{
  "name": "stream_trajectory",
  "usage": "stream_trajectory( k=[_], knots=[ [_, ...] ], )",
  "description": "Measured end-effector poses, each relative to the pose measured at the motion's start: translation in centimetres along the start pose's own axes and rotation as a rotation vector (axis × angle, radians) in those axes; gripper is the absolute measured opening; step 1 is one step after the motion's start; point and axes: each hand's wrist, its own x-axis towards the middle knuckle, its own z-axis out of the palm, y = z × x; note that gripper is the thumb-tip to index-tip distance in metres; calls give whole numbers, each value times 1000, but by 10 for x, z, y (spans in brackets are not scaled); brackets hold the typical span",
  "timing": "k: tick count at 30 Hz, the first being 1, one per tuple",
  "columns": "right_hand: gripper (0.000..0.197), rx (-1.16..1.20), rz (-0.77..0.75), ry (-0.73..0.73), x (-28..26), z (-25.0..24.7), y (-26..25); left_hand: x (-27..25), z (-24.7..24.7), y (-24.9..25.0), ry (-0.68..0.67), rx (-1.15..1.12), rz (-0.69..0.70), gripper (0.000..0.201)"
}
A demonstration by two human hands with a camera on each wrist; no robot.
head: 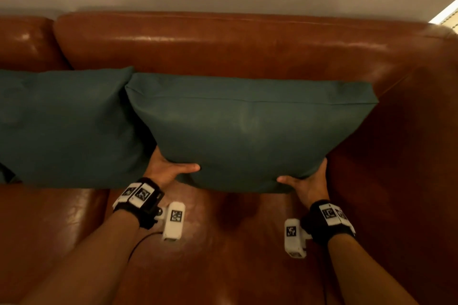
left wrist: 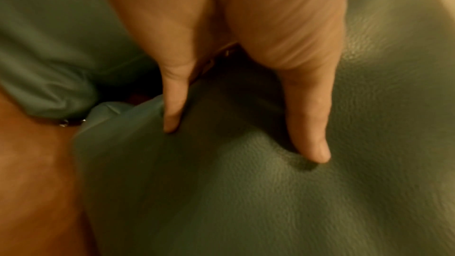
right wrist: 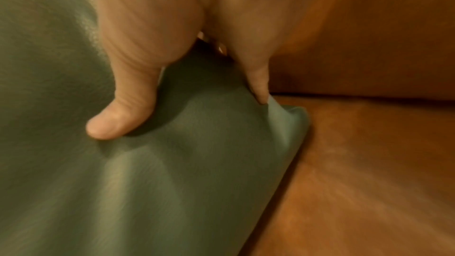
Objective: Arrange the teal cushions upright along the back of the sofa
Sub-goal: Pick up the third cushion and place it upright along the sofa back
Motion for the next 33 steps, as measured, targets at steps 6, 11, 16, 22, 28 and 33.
stream_trajectory(
  k=[6, 11, 16, 22, 28, 33],
  knots=[
    [146, -86, 51, -14, 27, 10, 7, 25, 11, -7, 81, 16, 26, 115],
    [153, -137, 28, -18, 18, 0, 15, 12, 10, -15, 161, -49, 0, 119],
    [141, 5, 5, -96, 15, -13, -6, -1, -3, -16, 22, -8, -82, 125],
    [129, 47, 11, -159, 14, -17, -18, -8, 9, -10, -47, -32, -72, 118],
    [129, 54, 49, -173, 15, -40, -24, -14, 28, -12, -61, 18, -14, 125],
    [134, 26, 75, -133, 16, -71, -27, -12, 61, -7, -115, 17, -41, 113]
  ],
)
